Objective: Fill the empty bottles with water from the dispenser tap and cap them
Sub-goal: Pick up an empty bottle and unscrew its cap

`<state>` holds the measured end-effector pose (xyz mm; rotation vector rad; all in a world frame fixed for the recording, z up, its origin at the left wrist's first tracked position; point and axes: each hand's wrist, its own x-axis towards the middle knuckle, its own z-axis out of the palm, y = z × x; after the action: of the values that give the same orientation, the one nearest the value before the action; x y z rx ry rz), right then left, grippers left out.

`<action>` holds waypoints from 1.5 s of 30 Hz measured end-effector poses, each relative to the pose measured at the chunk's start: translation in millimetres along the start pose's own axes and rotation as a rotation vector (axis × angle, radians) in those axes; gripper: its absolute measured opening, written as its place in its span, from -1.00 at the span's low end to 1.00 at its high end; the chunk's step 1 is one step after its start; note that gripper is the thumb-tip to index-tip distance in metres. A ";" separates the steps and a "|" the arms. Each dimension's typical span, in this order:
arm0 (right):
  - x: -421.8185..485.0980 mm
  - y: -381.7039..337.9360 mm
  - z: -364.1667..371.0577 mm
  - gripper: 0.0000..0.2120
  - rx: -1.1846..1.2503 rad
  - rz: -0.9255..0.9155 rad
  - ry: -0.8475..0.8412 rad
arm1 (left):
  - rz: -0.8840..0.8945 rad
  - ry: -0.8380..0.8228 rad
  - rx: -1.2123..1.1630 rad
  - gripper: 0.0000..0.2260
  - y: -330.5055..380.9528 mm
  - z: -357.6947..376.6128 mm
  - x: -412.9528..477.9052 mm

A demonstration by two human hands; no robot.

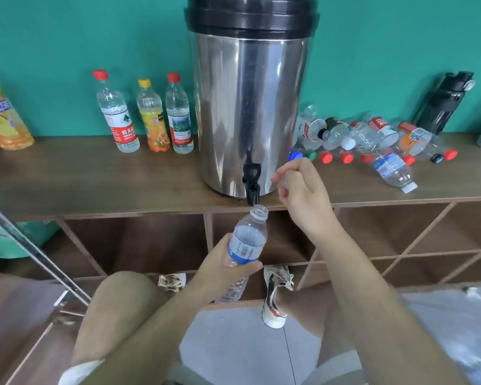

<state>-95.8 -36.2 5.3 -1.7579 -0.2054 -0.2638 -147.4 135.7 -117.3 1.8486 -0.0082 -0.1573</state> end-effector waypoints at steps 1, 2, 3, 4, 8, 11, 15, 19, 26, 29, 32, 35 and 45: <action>2.1 3.6 6.3 -0.81 -0.002 -0.001 0.029 | -0.020 -0.003 0.035 -0.51 -6.3 1.9 4.7; 3.9 4.9 11.5 -0.82 -0.012 -0.017 0.052 | -0.033 -0.012 0.074 -0.50 -12.3 3.5 9.7; 6.4 6.3 15.1 -0.81 -0.028 -0.047 0.068 | -0.038 -0.027 0.112 -0.48 -17.3 5.0 14.8; 8.7 7.0 17.7 -0.81 -0.064 -0.097 0.076 | -0.039 -0.041 0.146 -0.47 -21.9 6.3 20.6; 18.3 14.4 24.1 -0.84 -0.313 -0.363 0.027 | -0.043 -0.021 0.153 -0.42 -33.7 9.3 47.8; 29.7 20.0 21.5 -0.78 -0.463 -0.474 -0.023 | -0.024 -0.005 0.085 -0.39 -35.8 13.1 65.6; 39.3 19.5 12.8 -0.83 -0.561 -0.587 -0.056 | 0.006 0.007 -0.037 -0.39 -38.4 20.1 77.6; 39.5 23.1 20.0 -0.79 -0.624 -0.640 -0.076 | 0.009 0.011 -0.115 -0.39 -40.8 28.0 77.7; 42.7 22.5 21.5 -0.83 -0.642 -0.656 -0.065 | -0.011 0.029 -0.152 -0.39 -40.5 24.5 75.7; 43.7 23.7 21.9 -0.78 -0.652 -0.671 -0.080 | -0.015 0.023 -0.137 -0.39 -40.4 23.3 75.7; 46.4 25.7 26.2 -0.80 -0.620 -0.693 -0.058 | -0.017 0.027 -0.125 -0.41 -41.9 23.7 74.9; 48.5 28.0 31.1 -0.89 -0.584 -0.731 -0.037 | -0.016 0.030 -0.123 -0.40 -43.8 25.0 74.1; 41.2 40.1 35.8 -0.94 -0.574 -0.921 0.112 | 0.001 0.047 -0.103 -0.36 -43.3 24.1 77.1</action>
<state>-42.8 -9.5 -27.2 -2.0929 -0.9318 -1.1733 -76.9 118.0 -173.3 1.7493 0.0305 -0.1116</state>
